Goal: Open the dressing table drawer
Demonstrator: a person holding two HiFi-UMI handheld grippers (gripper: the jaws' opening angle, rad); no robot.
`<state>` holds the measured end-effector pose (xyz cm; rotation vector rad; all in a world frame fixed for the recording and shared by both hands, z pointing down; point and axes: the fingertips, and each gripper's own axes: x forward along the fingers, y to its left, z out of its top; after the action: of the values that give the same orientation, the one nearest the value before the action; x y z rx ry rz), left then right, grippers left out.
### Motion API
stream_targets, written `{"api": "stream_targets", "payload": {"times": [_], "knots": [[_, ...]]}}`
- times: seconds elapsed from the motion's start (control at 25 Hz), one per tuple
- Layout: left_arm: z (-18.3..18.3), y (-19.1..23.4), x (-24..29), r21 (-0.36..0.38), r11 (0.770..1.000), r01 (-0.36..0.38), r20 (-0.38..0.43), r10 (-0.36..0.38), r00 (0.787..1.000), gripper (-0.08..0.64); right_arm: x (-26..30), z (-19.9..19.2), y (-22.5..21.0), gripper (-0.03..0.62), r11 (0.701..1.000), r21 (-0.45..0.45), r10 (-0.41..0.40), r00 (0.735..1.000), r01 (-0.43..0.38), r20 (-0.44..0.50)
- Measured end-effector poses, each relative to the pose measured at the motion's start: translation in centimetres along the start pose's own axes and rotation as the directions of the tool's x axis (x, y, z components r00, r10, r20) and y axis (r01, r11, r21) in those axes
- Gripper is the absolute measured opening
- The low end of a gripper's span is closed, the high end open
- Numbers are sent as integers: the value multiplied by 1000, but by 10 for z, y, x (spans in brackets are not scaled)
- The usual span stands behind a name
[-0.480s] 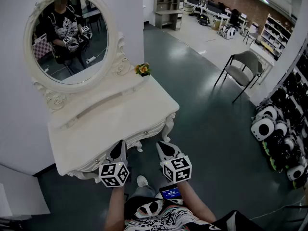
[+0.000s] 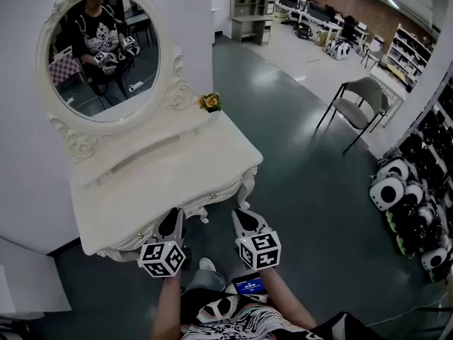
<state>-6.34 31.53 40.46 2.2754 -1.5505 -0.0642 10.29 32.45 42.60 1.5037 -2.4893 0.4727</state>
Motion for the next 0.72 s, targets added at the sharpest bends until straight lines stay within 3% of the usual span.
{"api": "stream_targets", "payload": {"times": [0.08, 0.16, 0.32, 0.72], "knots": [[-5, 4, 2, 6, 1000, -14, -7, 14, 1000, 77, 4, -4, -3, 97, 1000, 5, 9, 1000, -9, -15], [-8, 10, 9, 33, 999, -38, -21, 38, 999, 93, 11, -6, -5, 129, 1000, 2, 16, 999, -16, -28], [-12, 24, 37, 86, 994, -64, -52, 68, 996, 133, 37, -4, -20, 132, 1000, -7, 11, 999, -11, -46], [-6, 96, 197, 37, 998, -41, -118, 45, 992, 155, 192, 17, -95, 138, 999, -14, -47, 991, 46, -127]]}}
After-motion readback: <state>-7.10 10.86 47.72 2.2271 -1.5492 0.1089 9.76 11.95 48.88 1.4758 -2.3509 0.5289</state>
